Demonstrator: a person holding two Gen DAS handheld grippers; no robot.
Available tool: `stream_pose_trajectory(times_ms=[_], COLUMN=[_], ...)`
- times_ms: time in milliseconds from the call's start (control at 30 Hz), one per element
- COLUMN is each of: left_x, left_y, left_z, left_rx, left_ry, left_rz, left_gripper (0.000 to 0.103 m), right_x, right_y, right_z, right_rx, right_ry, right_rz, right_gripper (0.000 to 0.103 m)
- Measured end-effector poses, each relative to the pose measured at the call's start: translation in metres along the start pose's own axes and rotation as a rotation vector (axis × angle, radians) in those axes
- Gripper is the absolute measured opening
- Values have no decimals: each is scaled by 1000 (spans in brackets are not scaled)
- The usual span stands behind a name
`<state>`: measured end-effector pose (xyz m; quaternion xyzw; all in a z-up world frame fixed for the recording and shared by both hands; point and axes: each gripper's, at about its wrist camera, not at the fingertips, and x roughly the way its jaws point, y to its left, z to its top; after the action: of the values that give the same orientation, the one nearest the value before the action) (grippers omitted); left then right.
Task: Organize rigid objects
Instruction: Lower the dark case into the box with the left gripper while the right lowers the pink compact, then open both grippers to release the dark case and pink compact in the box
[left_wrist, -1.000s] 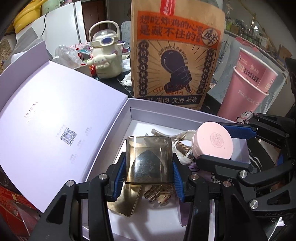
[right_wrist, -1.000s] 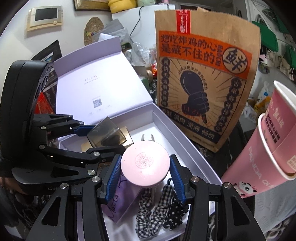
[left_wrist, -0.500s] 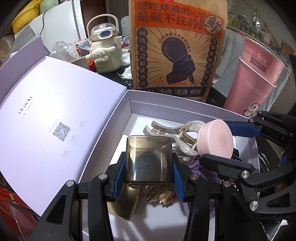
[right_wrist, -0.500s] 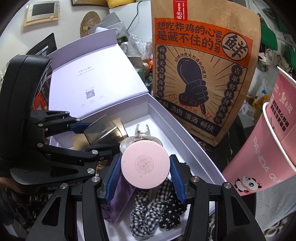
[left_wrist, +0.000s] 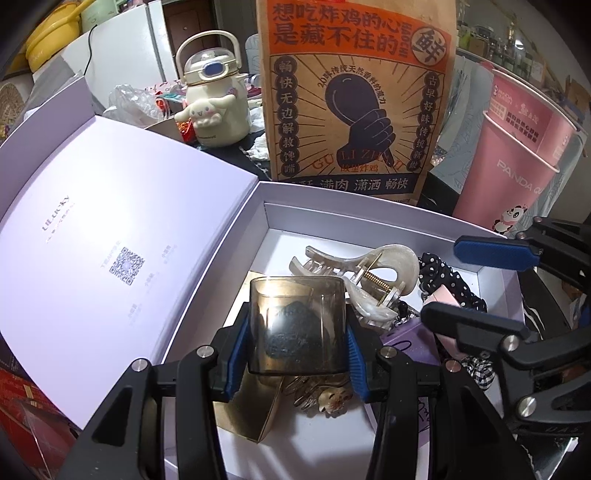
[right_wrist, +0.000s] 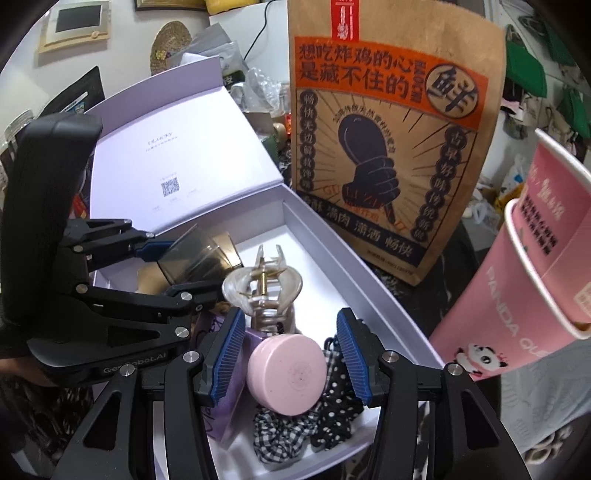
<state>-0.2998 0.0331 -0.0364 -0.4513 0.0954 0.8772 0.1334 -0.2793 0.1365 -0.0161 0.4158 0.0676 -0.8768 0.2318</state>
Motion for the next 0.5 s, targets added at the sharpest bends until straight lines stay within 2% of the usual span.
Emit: stream_pose_trajectory(times_ms=[400,500], left_x=[-10,-13], left_y=[-3,-4], left_z=[-1,-2], left_rx=[-3,-12], left_ry=[10,14], left_rz=[19,22], left_gripper=[46,51], right_x=[-24,-27], right_y=[-2,3], right_z=[-3,-8], right_rx=[11,12], right_ry=[-16,-19], right_rz=[-42,-53], right_gripper=[52,52])
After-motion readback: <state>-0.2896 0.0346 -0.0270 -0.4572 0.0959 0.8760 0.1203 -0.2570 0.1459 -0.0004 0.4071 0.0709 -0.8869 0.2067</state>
